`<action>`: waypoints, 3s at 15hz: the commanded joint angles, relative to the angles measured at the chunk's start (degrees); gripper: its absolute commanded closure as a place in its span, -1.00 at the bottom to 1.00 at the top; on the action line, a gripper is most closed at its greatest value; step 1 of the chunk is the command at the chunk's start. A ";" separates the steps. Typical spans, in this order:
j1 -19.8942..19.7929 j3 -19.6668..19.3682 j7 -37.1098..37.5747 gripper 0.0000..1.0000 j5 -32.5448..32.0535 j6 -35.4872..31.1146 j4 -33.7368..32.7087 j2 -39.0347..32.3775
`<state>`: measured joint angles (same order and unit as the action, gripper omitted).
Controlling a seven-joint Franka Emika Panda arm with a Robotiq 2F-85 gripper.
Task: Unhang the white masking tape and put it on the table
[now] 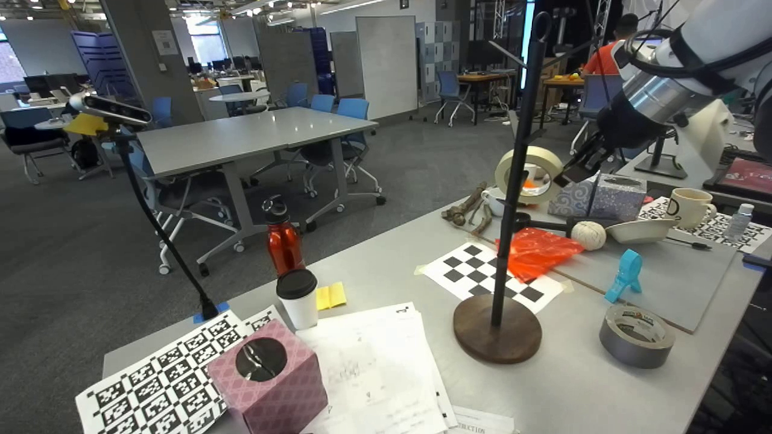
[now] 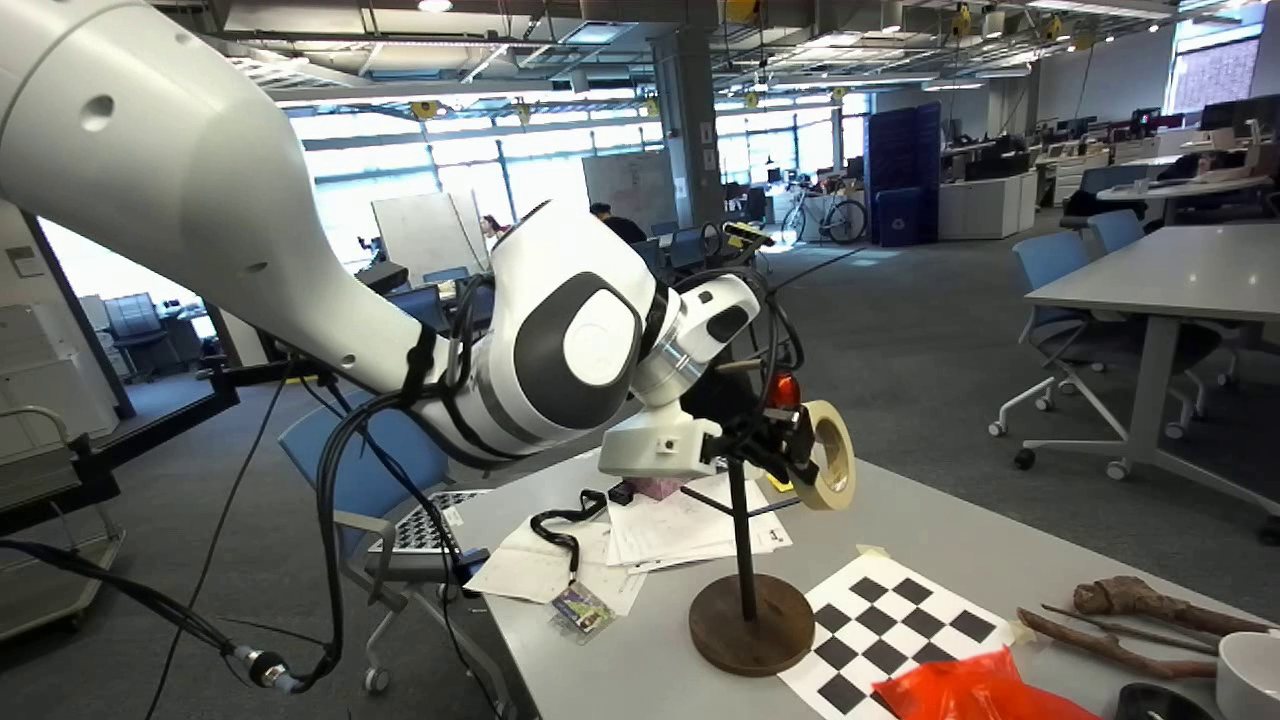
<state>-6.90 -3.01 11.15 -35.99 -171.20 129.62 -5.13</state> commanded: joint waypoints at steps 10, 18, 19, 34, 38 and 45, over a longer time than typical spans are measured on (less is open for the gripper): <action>0.72 -1.44 8.07 0.86 -7.30 3.54 -1.50 0.80; -0.28 -2.57 10.43 0.86 -8.52 2.00 2.30 -2.01; -0.49 -2.91 10.17 0.86 -8.09 1.27 2.88 -2.97; -1.93 4.34 4.34 0.86 7.60 -0.26 8.40 -5.59; -2.71 6.99 1.41 0.86 13.37 0.46 9.90 -5.53; 0.27 6.27 -12.54 0.86 28.29 1.25 14.60 -2.87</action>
<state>-7.38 2.45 4.51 -13.66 -169.19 141.34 -10.56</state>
